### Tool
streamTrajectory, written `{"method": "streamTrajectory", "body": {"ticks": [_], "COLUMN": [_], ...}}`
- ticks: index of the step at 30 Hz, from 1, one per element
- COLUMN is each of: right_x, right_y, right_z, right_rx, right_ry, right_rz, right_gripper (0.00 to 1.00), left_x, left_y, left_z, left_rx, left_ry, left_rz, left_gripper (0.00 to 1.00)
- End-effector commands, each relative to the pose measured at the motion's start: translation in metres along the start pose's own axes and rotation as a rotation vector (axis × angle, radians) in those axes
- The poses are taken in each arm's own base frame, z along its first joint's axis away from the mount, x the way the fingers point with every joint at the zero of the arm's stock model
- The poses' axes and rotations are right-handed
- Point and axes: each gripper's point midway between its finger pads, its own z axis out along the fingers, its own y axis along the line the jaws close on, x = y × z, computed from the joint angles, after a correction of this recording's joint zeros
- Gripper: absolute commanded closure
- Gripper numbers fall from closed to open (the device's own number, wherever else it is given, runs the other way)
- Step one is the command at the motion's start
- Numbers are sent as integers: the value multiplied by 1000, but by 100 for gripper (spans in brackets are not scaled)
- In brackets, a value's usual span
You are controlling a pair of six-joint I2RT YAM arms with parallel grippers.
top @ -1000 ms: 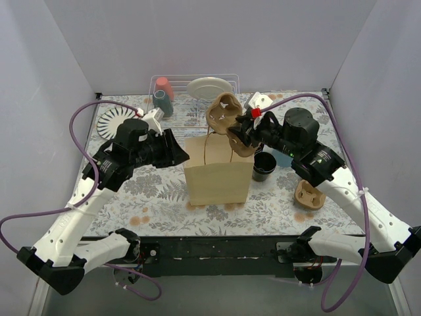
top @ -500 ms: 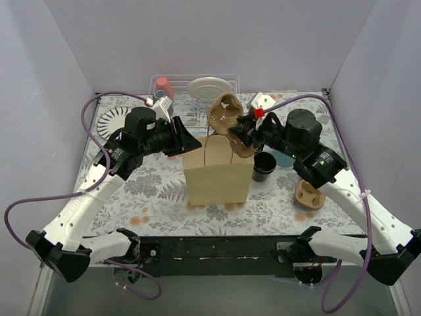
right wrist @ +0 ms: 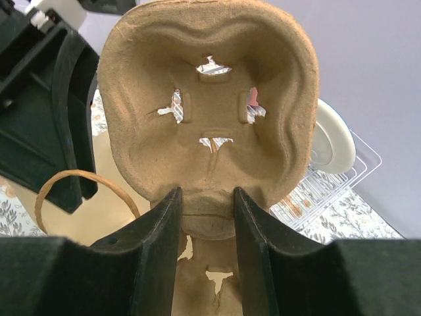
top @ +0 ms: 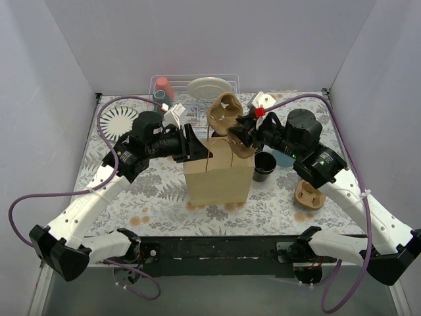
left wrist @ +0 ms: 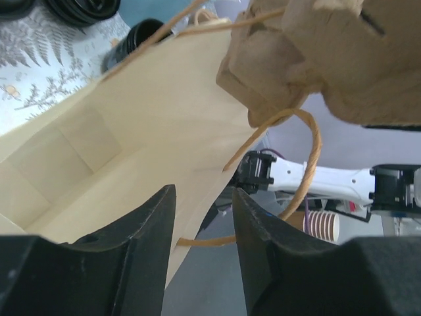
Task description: Pack the takeout coffee
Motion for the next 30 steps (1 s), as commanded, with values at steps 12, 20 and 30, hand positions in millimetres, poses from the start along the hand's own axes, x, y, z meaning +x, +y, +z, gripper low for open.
{"method": "streamTrajectory", "body": {"ticks": [12,20,30], "right_x": [-28,-30,-35], "right_y": [2,-4,-9], "right_z": [1,1,-5], "right_rx": [-11,23,54], "right_ry": [-100,-99,-112], "right_rz": [27,28,19], "right_gripper": [73,74,74], "left_x": [24,28,28], "left_y": [-30,-35,-47], "left_z": [-19,-15,-14], "left_rx": [166,200,231], "left_ry": [38,56,39], "left_rz": [143,154,195], "left_gripper": [58,57,50]}}
